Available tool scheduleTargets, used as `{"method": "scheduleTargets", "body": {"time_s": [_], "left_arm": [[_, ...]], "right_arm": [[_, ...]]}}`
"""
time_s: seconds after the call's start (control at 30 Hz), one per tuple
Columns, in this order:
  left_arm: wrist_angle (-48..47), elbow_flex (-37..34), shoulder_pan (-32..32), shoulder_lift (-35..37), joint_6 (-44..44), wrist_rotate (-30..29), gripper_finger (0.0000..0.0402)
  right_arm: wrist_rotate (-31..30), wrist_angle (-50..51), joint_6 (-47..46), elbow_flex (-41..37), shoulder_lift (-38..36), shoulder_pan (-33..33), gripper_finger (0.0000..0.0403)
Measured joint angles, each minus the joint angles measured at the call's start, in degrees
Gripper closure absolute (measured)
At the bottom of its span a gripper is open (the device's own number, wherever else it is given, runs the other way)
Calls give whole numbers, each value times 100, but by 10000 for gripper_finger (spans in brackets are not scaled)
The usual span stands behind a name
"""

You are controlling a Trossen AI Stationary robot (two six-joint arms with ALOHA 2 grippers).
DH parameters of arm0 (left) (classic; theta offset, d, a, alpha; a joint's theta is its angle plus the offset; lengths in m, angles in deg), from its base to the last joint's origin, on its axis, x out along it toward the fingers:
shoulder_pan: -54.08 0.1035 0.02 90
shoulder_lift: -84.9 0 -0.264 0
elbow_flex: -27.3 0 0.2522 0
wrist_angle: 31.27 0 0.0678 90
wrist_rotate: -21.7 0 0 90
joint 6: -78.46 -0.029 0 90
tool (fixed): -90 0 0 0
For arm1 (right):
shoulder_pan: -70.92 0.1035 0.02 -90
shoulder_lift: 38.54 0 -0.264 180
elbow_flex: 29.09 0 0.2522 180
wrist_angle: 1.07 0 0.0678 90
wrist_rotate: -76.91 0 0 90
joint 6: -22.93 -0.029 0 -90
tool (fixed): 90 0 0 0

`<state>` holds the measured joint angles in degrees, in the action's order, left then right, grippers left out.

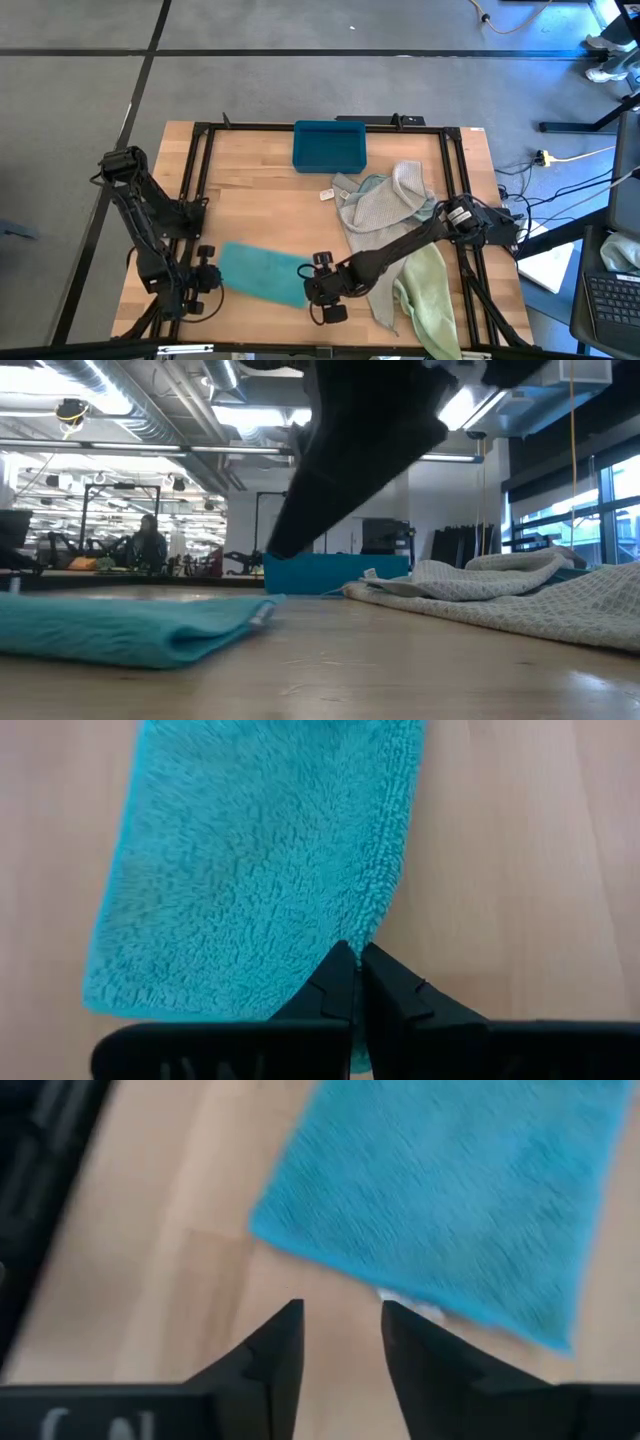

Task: Fold microfiber towels
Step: Fold the blue towel

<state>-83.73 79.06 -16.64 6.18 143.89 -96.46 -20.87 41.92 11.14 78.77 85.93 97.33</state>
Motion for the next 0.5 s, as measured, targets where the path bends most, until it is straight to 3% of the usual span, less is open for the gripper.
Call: {"method": "scheduleTargets", "body": {"time_s": [0.13,0.27,0.5], "left_arm": [[42,0,0,0,-1,404,369],[44,0,0,0,-39,434,344],[-111,0,0,0,-155,572,311]], "right_arm": [[-429,142,74,0,0,-2,244],[-864,86,424,0,0,-2,234],[-1337,-149,2189,9,358,118,228]]}}
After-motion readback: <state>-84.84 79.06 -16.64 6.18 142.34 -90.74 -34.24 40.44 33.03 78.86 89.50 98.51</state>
